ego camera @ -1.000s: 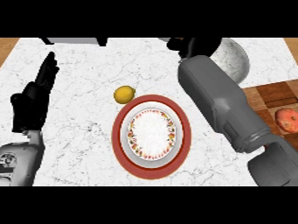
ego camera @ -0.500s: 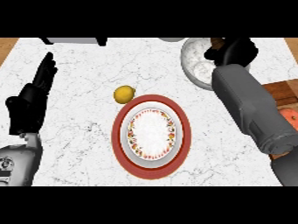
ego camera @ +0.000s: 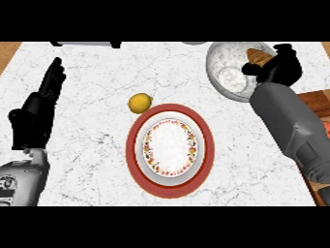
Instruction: Pick the croissant from the plate and place it in the bowl
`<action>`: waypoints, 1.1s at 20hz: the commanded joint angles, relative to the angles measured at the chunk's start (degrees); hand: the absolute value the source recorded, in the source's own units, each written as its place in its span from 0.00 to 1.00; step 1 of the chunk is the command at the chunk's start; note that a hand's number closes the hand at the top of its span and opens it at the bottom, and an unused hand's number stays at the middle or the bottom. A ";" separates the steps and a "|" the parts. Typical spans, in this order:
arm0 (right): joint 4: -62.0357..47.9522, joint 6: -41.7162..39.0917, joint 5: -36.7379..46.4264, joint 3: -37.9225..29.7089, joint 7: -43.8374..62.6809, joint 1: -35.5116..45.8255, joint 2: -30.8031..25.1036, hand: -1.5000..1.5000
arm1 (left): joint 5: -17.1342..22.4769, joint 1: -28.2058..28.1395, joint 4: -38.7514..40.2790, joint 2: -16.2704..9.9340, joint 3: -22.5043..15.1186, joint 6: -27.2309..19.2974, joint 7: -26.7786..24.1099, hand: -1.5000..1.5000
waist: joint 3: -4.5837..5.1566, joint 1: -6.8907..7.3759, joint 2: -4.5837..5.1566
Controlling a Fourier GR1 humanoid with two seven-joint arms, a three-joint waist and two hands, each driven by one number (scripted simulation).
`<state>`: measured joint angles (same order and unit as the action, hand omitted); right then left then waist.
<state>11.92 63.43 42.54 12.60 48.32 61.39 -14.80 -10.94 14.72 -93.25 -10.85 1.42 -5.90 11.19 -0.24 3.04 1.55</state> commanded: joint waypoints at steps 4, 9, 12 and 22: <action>11.01 0.96 -9.73 -6.71 -16.76 -6.15 -1.05 0.00 | 0.23 -1.16 -1.16 0.76 -0.49 0.08 0.07 0.50 | -0.12 0.57 0.13; 15.48 3.45 -15.24 -10.97 -26.39 -8.46 -1.96 0.00 | 1.70 0.70 0.87 -1.08 1.98 1.48 -0.37 0.50 | 0.03 -0.59 -0.36; 17.98 2.71 -19.13 -13.93 -31.73 -10.67 -1.40 0.00 | -0.99 -2.27 1.78 1.40 -0.55 -0.53 -2.67 0.50 | 0.08 -1.33 -0.73; 45.16 -1.18 -26.01 -12.40 -38.84 -29.66 4.48 0.00 | -0.19 -3.05 -1.24 -1.19 3.05 0.46 0.05 0.50 | 0.25 -3.57 -1.88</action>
<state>47.48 63.97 17.78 -1.25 10.52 37.79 -11.80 -10.51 12.39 -92.07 -11.74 4.37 -5.28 9.78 -0.04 -0.04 0.00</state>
